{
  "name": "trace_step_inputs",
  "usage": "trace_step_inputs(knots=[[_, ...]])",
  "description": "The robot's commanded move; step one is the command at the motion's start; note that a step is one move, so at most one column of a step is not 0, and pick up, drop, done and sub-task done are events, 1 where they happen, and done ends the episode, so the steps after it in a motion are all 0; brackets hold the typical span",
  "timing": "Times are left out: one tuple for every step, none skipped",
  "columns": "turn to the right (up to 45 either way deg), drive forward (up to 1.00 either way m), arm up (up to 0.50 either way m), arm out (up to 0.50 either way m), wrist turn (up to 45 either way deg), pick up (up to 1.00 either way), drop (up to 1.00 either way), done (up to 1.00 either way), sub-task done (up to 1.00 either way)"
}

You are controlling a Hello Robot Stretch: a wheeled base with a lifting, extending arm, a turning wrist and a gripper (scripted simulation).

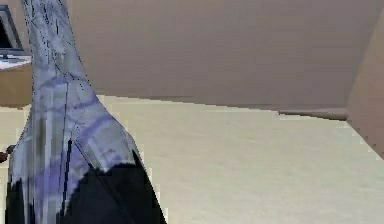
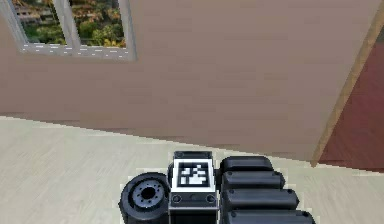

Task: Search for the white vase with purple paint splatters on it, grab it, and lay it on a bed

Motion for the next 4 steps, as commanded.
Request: trace_step_inputs(knots=[[0.0, 0.05, 0.00, 0.00, 0.0, 0.00, 0.00, 0.00, 0.00], [-45.0, 0.00, 0.00, 0.00, 0.0, 0.00, 0.00, 0.00, 0.00], [-30.0, 0.00, 0.00, 0.00, 0.0, 0.00, 0.00, 0.00, 0.00], [-3.0, 0.00, 0.00, 0.00, 0.0, 0.00, 0.00, 0.00, 0.00]])
